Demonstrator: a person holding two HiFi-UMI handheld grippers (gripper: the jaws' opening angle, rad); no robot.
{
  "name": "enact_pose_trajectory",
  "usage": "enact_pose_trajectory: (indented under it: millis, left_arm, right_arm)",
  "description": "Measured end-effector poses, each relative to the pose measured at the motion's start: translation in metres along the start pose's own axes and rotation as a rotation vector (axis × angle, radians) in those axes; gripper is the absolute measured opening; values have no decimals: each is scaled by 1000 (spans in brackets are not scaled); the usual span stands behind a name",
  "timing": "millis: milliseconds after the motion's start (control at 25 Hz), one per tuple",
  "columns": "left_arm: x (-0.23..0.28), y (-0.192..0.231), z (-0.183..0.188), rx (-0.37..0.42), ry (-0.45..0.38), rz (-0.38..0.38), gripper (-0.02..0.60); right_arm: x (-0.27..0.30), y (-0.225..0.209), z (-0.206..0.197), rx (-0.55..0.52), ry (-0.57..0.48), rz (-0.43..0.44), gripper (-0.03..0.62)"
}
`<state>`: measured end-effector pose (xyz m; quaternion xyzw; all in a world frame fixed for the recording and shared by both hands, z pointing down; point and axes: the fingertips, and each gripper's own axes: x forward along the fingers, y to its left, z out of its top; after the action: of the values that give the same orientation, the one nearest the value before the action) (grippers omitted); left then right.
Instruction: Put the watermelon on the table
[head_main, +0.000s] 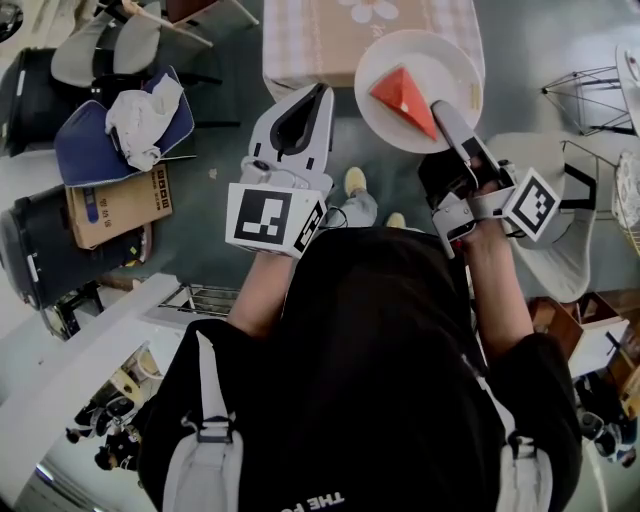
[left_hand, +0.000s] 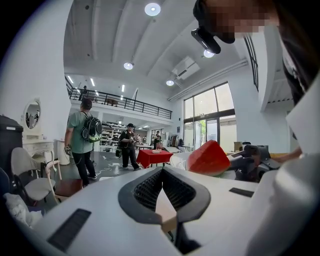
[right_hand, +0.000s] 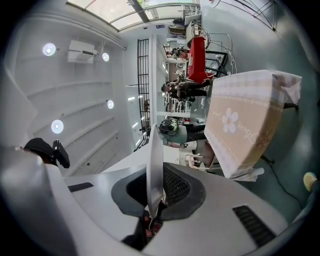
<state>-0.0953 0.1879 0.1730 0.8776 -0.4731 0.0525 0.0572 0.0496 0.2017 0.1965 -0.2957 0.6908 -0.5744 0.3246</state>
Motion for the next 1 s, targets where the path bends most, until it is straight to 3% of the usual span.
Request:
enact_pose_trajectory:
  millis: [600,1000]
  left_arm:
    - [23,46,1,2,-3,-57,11]
    - [19,50,-1,-7,2,-58,11]
  right_arm:
    - [45,-8,1,0,-54,-5,23]
    - [49,-4,-1,2,-55,0,23]
